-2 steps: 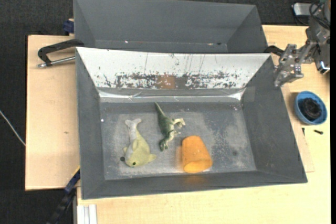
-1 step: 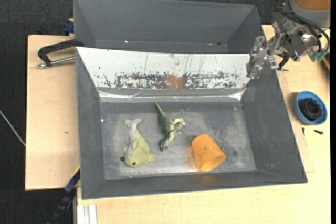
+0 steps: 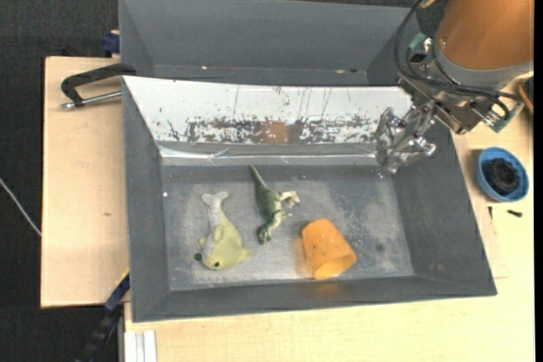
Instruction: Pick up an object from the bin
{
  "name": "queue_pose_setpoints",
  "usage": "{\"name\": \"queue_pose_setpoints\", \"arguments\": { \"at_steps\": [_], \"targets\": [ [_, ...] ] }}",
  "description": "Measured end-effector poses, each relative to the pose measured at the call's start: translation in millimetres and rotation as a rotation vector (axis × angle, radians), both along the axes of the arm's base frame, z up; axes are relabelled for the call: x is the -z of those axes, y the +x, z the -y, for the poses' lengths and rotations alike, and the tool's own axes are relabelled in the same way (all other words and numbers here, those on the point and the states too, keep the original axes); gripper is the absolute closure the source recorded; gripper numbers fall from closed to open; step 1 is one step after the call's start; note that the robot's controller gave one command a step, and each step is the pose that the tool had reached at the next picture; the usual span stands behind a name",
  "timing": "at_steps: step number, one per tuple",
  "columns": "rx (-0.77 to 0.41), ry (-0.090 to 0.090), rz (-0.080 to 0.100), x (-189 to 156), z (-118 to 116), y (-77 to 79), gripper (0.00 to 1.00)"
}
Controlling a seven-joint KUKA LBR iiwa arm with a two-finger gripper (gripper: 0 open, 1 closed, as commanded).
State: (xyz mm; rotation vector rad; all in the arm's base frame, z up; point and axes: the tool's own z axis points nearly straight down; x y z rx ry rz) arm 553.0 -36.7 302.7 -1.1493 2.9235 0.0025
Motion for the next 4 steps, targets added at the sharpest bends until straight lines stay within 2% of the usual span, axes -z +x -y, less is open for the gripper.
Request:
{"name": "queue_pose_setpoints", "arguments": {
  "at_steps": [1,2,3,4],
  "targets": [
    [0.164,0.0,-0.005,100.8,-6.0,-37.6,1.0],
    [0.163,0.0,0.003,97.5,-5.8,-35.6,0.0],
    [0.249,0.003,-0.001,166.3,-62.5,-8.9,0.0],
    [0.184,0.005,0.014,178.4,-84.3,3.6,0.0]
  ]
}}
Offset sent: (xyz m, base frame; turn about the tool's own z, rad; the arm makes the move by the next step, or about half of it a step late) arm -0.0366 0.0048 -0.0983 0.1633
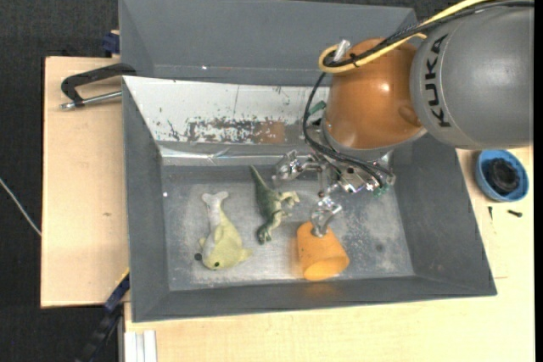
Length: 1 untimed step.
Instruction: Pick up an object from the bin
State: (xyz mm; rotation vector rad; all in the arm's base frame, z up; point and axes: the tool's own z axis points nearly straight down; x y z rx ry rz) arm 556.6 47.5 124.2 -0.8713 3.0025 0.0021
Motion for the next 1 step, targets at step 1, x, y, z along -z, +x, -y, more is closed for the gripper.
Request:
{"name": "queue_pose_setpoints", "arguments": {
  "at_steps": [1],
  "targets": [
    [0.196,-0.001,-0.009,51.9,-24.1,6.9,0.0]
  ]
}}
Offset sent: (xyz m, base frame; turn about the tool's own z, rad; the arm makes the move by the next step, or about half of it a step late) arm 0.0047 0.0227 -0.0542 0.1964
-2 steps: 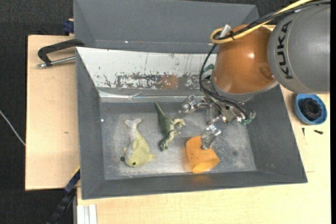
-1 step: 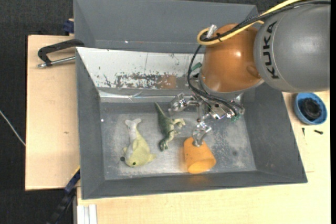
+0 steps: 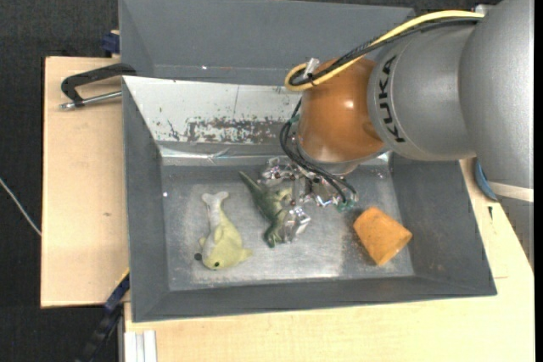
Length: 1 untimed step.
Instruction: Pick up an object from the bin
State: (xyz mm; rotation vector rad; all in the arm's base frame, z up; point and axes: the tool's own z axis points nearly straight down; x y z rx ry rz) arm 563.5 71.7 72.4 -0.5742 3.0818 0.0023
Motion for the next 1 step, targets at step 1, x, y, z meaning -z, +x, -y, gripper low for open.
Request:
{"name": "queue_pose_setpoints", "arguments": {
  "at_steps": [1],
  "targets": [
    [-0.001,0.001,0.005,-1.2,-0.4,1.3,1.0]
  ]
}}
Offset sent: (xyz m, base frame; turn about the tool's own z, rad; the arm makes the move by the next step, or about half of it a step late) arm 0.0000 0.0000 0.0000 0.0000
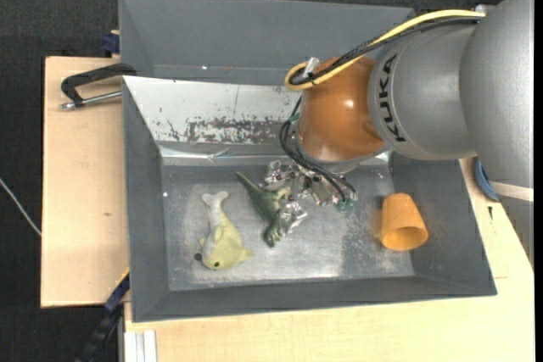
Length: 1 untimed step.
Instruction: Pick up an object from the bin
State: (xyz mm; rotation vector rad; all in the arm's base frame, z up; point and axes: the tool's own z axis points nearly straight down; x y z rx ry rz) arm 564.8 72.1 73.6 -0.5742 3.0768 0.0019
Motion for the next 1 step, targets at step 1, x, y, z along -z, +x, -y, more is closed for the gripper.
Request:
{"name": "queue_pose_setpoints", "arguments": {
  "at_steps": [1],
  "targets": [
    [-0.264,-0.006,0.0,-134.6,59.5,-32.6,1.0]
  ]
}}
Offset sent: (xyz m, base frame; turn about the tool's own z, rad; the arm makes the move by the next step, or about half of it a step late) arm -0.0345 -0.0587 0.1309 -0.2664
